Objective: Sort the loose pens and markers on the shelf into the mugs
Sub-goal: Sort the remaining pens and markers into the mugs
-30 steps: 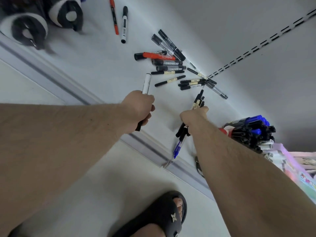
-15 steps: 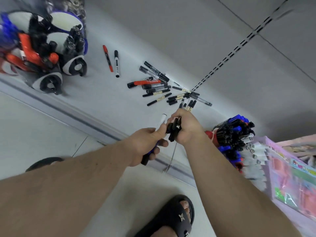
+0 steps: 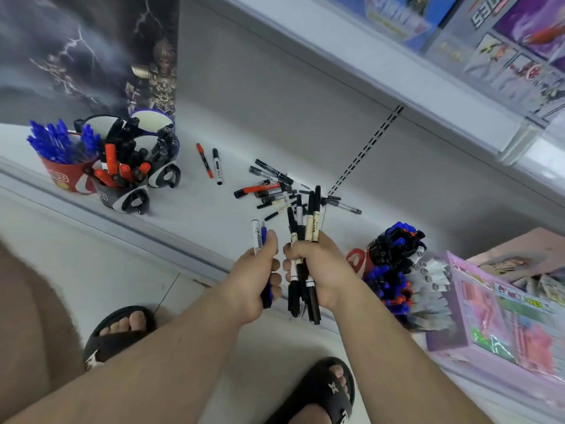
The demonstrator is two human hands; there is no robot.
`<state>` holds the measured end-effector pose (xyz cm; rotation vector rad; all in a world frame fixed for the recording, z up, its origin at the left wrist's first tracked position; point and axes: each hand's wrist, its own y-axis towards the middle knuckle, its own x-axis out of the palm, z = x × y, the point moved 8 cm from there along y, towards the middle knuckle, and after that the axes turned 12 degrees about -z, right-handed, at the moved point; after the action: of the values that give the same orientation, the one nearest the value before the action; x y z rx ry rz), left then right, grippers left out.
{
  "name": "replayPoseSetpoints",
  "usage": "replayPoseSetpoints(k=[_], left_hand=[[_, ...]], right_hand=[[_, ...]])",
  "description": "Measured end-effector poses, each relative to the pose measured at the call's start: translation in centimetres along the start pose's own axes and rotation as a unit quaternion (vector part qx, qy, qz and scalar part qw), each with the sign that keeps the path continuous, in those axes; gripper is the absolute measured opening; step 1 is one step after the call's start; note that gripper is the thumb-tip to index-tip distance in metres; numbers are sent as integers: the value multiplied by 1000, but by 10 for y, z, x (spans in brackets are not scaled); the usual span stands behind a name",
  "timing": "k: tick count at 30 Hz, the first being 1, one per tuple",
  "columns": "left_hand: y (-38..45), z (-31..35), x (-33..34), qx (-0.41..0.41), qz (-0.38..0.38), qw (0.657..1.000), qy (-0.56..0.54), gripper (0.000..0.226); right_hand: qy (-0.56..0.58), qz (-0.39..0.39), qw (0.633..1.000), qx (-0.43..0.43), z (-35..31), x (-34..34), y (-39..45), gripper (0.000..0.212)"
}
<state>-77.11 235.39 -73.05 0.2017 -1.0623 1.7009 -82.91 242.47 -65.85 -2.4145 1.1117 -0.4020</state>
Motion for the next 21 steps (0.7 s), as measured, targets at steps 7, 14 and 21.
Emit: replayPoseSetpoints(k=[7,14,21], left_hand=[[-21,-13,26,-61,-92,994,9,37],[-24,-26,43,-84,-141,983,-80,29],[-19,-17,71,-72,-242,952,-175,35]], right_hand=[[-351,93,931,27,7,18,-22,31],[-387,70,918,50,22,19,-38,56],[-475,120,871,19,16,28,-41,95]])
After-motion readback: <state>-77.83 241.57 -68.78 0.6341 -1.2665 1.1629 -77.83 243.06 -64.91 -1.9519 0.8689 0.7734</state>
